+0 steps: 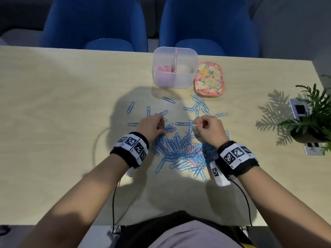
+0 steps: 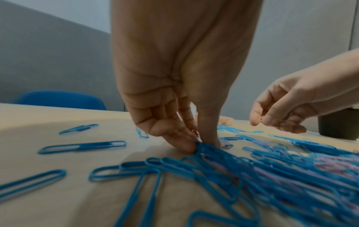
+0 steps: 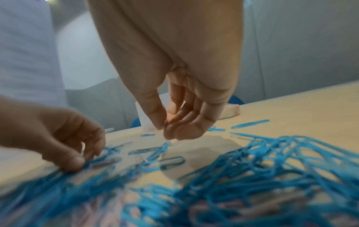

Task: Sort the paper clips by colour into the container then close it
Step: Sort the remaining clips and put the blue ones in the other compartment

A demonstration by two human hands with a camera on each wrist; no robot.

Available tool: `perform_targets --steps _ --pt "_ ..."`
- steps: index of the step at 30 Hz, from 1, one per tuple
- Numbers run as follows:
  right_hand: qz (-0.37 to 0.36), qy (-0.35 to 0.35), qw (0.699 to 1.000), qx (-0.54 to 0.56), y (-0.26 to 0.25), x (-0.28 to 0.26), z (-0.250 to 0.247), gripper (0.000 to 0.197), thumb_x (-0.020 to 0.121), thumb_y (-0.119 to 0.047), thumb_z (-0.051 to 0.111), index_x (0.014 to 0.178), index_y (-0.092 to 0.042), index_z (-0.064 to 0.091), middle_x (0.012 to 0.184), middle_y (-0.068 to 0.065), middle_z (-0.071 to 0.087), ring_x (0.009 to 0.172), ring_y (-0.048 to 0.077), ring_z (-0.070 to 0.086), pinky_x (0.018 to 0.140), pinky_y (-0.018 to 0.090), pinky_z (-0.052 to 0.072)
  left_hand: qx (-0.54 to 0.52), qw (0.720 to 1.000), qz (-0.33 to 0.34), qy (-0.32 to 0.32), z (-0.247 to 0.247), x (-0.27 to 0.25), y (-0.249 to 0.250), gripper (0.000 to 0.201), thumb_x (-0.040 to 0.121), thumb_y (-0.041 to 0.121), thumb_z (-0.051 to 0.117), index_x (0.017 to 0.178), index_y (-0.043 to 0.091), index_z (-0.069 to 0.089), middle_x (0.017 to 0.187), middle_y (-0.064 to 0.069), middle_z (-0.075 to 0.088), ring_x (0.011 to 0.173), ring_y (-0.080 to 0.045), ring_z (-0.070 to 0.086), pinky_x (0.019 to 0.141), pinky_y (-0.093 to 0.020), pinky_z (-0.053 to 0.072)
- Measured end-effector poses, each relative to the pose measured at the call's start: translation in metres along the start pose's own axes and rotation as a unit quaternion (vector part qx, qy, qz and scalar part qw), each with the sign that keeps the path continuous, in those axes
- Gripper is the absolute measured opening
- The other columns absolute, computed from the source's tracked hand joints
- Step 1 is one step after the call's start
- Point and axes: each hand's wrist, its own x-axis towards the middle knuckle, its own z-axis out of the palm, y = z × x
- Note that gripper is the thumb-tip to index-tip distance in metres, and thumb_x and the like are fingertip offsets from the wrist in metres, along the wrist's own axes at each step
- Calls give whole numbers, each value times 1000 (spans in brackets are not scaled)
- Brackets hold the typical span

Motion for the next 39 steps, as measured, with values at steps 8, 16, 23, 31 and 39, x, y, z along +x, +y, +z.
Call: perform_targets --steps 8,16,23,31,39 --pt "-72 -90 993 -27 -33 4 35 5 81 -15 63 80 -10 64 62 -7 50 57 7 47 56 21 36 -84 992 0 90 -17 7 -8 10 84 11 62 94 10 64 86 -3 62 82 -20 58 79 -32 47" --pt "-104 -95 971 -195 -28 9 39 10 84 -21 62 87 -12 61 99 8 58 89 26 56 75 33 41 -269 958 -90 39 -24 4 -2 31 90 0 32 81 9 61 72 0 54 72 -16 49 62 -20 43" --pt "-62 0 987 -149 -6 17 6 12 83 -12 59 86 -13 71 85 12 71 84 30 64 75 29 46 -17 999 -37 7 -1 -7 -19 20 80 30 67 88 17 54 87 0 54 81 -19 53 69 -28 39" --pt "103 -43 972 206 -33 12 24 28 85 -3 43 62 -10 56 58 5 48 40 11 45 34 17 24 -40 995 -45 73 -18 -3 -31 17 91 24 54 99 11 61 93 -5 60 87 -22 56 82 -38 48" --pt "-24 -48 982 -179 -47 -7 60 21 79 -33 66 81 -13 63 90 5 65 86 26 60 70 30 43 38 996 77 8 -17 -9 -26 14 85 24 63 96 16 65 96 -3 56 91 -17 54 79 -30 43"
